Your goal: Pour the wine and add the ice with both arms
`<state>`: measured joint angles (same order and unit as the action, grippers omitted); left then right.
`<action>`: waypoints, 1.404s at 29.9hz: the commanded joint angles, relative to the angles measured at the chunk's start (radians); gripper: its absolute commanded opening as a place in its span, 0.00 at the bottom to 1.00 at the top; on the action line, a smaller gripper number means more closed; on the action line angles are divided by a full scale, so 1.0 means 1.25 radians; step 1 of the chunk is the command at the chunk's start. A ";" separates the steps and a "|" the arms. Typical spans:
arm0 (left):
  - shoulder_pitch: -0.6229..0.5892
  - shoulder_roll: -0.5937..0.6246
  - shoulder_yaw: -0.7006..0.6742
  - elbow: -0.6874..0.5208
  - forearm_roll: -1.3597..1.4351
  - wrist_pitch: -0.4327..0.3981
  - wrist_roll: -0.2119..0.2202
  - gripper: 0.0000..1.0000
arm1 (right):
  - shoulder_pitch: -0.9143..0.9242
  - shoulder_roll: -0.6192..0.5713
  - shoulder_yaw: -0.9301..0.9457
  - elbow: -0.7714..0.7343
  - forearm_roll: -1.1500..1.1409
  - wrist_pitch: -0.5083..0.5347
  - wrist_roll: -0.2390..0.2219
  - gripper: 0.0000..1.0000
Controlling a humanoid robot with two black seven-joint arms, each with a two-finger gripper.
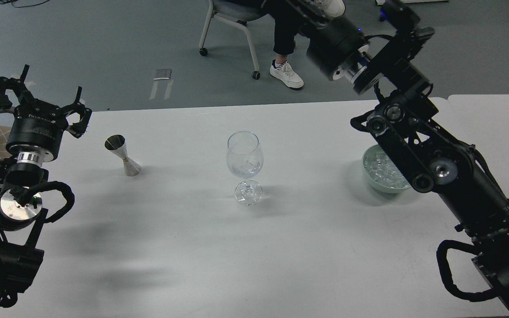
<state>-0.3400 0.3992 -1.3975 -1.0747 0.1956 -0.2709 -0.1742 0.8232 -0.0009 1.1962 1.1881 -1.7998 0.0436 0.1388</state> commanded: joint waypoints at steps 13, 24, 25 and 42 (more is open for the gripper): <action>-0.083 -0.006 0.006 0.034 0.009 0.008 0.028 0.98 | 0.188 0.001 0.051 -0.338 0.813 -0.001 0.006 1.00; -0.270 -0.046 0.177 0.288 0.009 0.001 0.024 0.98 | 0.186 0.001 0.049 -0.493 0.998 0.014 0.003 1.00; -0.281 -0.049 0.183 0.300 0.009 0.001 0.023 0.98 | 0.185 0.001 0.049 -0.492 0.999 0.014 0.006 1.00; -0.353 -0.200 0.196 0.359 0.004 -0.002 0.019 0.98 | 0.083 0.001 0.071 -0.374 1.030 0.018 0.017 1.00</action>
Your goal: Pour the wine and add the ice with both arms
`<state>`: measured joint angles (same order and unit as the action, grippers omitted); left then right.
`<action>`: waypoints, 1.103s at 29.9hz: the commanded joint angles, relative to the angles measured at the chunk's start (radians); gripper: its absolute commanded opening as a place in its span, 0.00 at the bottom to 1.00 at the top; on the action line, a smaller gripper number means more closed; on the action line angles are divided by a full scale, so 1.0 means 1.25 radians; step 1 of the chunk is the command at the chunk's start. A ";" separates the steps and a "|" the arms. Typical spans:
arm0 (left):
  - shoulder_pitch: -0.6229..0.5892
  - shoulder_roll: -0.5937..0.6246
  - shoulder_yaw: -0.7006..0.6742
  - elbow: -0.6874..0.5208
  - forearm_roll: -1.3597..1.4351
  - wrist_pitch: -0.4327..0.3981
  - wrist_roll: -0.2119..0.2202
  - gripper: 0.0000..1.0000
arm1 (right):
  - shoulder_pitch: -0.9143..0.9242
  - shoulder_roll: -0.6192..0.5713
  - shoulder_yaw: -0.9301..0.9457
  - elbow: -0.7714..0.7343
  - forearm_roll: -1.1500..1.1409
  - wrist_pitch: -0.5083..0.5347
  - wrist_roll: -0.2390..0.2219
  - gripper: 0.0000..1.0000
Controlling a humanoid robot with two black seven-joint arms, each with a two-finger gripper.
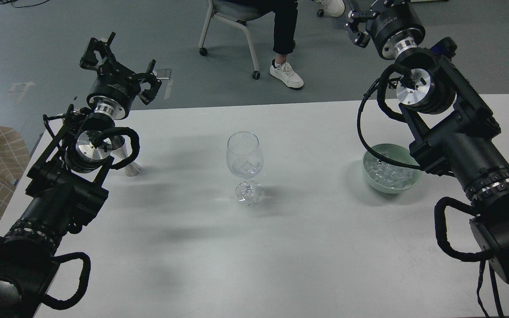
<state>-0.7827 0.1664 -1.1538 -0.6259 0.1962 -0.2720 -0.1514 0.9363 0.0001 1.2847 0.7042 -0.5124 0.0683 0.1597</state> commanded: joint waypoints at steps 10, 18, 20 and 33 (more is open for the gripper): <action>-0.006 -0.004 0.000 0.001 0.007 -0.001 0.002 0.98 | 0.030 0.000 -0.001 -0.072 0.002 0.004 0.000 1.00; -0.030 -0.004 0.004 0.001 0.015 -0.005 0.002 0.98 | 0.078 0.000 -0.097 -0.153 0.000 -0.003 -0.001 1.00; -0.034 -0.004 0.004 0.001 0.015 -0.005 0.002 0.98 | 0.078 0.000 -0.104 -0.166 0.000 -0.010 -0.001 1.00; -0.032 0.001 0.004 0.002 0.014 -0.005 0.001 0.98 | 0.062 0.000 -0.099 -0.167 0.004 -0.010 -0.001 1.00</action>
<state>-0.8242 0.1672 -1.1489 -0.6235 0.2132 -0.2784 -0.1503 1.0142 0.0000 1.1603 0.4941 -0.5086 0.0536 0.1580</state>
